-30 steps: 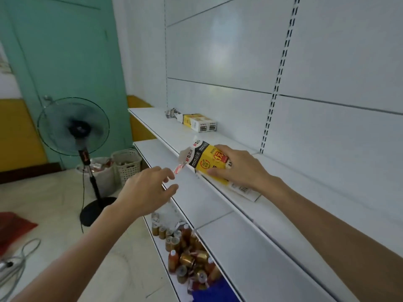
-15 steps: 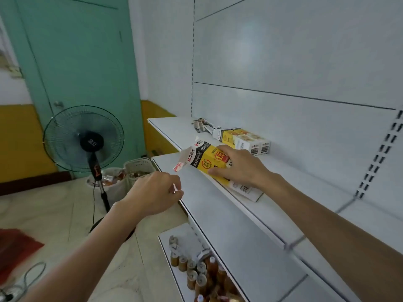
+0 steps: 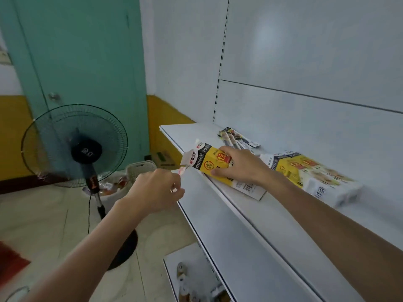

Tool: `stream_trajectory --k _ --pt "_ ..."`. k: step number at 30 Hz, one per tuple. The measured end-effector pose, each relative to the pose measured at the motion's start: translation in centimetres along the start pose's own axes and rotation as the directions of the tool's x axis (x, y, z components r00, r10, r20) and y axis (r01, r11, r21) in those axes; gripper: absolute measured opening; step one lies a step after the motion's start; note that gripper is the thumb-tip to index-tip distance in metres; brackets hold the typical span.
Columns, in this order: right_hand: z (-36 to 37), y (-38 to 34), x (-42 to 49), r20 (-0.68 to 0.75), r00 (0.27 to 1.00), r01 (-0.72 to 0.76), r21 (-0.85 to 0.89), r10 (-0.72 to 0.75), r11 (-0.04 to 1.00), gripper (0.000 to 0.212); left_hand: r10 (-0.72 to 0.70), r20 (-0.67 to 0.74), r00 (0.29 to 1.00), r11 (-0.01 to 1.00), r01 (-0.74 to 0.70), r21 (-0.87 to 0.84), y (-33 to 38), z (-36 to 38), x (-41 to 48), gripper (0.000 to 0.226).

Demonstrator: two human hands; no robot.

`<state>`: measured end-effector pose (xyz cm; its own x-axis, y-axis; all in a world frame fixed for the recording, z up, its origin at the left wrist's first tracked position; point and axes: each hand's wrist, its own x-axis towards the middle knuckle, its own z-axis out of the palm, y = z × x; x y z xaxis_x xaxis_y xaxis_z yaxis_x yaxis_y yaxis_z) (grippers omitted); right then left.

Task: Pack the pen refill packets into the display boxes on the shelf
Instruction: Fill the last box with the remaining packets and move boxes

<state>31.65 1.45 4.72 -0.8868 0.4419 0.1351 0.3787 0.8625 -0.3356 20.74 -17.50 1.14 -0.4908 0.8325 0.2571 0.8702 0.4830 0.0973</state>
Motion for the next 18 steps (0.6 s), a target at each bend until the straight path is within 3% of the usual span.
stream_trajectory --k 4,8,12,18 --pt "1.3 -0.4 7.1 -0.106 0.992 -0.054 0.084 0.063 0.995 0.068 0.044 -0.037 0.998 0.999 -0.043 0.019 -5.2 0.9 7.3 0.024" --pt "1.2 0.3 6.7 -0.209 0.967 -0.110 0.173 0.145 0.979 0.069 0.117 -0.073 0.990 0.992 -0.119 -0.030 -8.5 1.1 13.6 0.025" --pt "-0.4 2.7 3.8 -0.302 0.918 -0.213 0.174 0.258 0.961 0.061 0.257 -0.117 0.959 0.960 -0.268 -0.081 -7.3 0.4 19.2 0.026" --pt "-0.7 4.0 3.3 -0.274 0.915 -0.269 0.133 0.296 0.954 0.062 0.328 -0.089 0.941 0.940 -0.334 -0.071 -3.4 1.1 22.3 0.026"
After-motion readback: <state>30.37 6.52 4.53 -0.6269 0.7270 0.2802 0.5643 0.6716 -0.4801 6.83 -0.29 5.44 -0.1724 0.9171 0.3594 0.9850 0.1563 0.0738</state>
